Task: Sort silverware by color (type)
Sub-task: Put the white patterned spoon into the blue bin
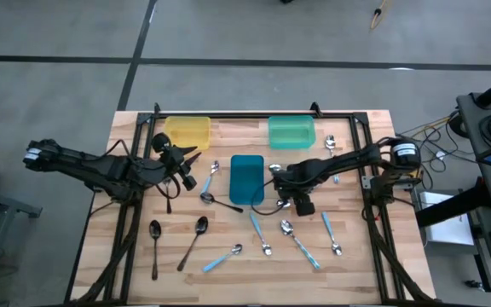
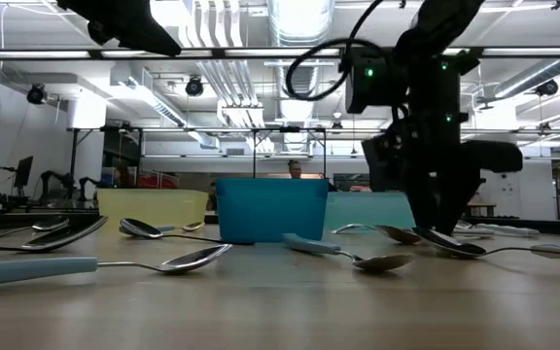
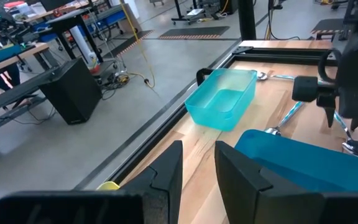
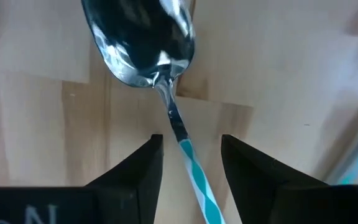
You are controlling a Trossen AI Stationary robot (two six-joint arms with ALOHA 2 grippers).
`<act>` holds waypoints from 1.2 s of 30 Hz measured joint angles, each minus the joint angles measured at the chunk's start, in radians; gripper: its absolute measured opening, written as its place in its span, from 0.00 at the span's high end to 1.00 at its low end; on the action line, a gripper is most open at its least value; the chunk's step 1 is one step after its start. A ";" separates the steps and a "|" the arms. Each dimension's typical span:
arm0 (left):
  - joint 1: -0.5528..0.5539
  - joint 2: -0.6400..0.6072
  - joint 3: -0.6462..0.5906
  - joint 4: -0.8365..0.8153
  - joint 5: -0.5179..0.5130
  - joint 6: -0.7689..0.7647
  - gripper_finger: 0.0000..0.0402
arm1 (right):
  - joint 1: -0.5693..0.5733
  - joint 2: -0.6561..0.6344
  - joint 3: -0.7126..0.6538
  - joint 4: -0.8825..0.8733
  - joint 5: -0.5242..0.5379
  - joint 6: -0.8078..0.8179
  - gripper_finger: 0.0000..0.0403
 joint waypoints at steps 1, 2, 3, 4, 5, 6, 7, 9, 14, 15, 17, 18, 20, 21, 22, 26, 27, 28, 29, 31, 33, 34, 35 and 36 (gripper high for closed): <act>0.000 0.000 0.000 0.000 0.000 0.000 0.81 | 0.000 0.011 0.000 0.003 0.000 -0.001 0.63; 0.000 0.000 0.000 0.000 0.000 0.000 0.81 | 0.000 0.019 0.001 0.004 0.000 -0.001 0.64; 0.000 0.000 0.000 0.000 0.000 0.000 0.81 | 0.000 0.028 0.002 0.005 0.002 -0.001 0.64; 0.000 0.000 0.000 0.000 0.000 0.000 0.81 | 0.000 0.037 0.005 0.004 0.004 -0.001 0.66; 0.000 0.000 0.000 0.000 0.000 0.000 0.81 | 0.000 0.043 0.005 0.005 0.007 -0.001 0.67; 0.000 0.000 0.000 0.000 0.000 0.000 0.81 | 0.000 0.048 0.005 0.005 0.009 0.000 0.69; 0.000 0.000 0.000 0.000 0.000 0.000 0.81 | 0.000 0.050 0.005 0.005 0.011 0.000 0.71; 0.000 0.000 0.000 0.000 0.000 0.000 0.81 | 0.000 0.051 0.004 0.008 0.013 0.000 0.75; 0.000 0.000 0.000 0.005 0.000 -0.004 0.81 | -0.002 0.039 0.003 0.012 0.022 0.026 0.92; 0.000 0.000 0.000 0.007 0.000 -0.008 0.81 | -0.002 0.035 0.002 0.011 0.020 0.033 0.95; 0.000 0.000 0.000 0.007 0.000 -0.011 0.81 | -0.002 0.029 0.002 0.008 0.019 0.062 0.95; 0.000 0.000 0.000 0.007 0.000 -0.011 0.81 | -0.002 0.024 0.001 0.005 0.017 0.079 0.95; 0.000 0.000 0.000 0.007 0.000 -0.011 0.81 | -0.003 0.010 0.001 -0.009 0.004 0.114 0.95; 0.000 0.000 0.000 0.007 0.000 -0.011 0.81 | -0.003 0.006 0.005 -0.031 -0.013 0.133 0.95; 0.000 0.000 0.000 0.007 0.000 -0.011 0.81 | -0.002 -0.001 0.011 -0.056 -0.022 0.154 0.95; 0.000 0.000 0.000 0.007 0.000 -0.011 0.81 | 0.000 -0.031 0.057 -0.115 -0.019 0.237 0.96; 0.000 0.000 0.000 0.008 0.000 -0.011 0.81 | -0.001 -0.038 0.069 -0.126 -0.015 0.261 0.96; 0.000 0.000 0.000 0.008 0.000 -0.011 0.81 | -0.001 -0.042 0.081 -0.143 -0.012 0.285 0.96; 0.000 0.000 0.000 0.008 0.000 -0.006 0.81 | 0.000 -0.046 0.092 -0.154 -0.012 0.312 0.96; 0.000 0.000 0.000 0.010 -0.005 0.009 0.81 | 0.000 -0.053 0.132 -0.169 -0.011 0.376 0.96; 0.000 0.000 0.000 0.011 -0.032 0.028 0.81 | 0.000 -0.059 0.179 -0.198 -0.009 0.450 0.96; -0.001 0.000 0.000 0.011 -0.053 0.038 0.81 | -0.001 -0.059 0.204 -0.215 -0.008 0.494 0.96; 0.000 0.000 0.000 0.012 -0.074 0.050 0.81 | -0.002 -0.059 0.226 -0.221 -0.007 0.543 0.96; 0.000 -0.001 0.000 0.012 -0.095 0.063 0.81 | -0.002 -0.059 0.248 -0.221 -0.005 0.594 0.96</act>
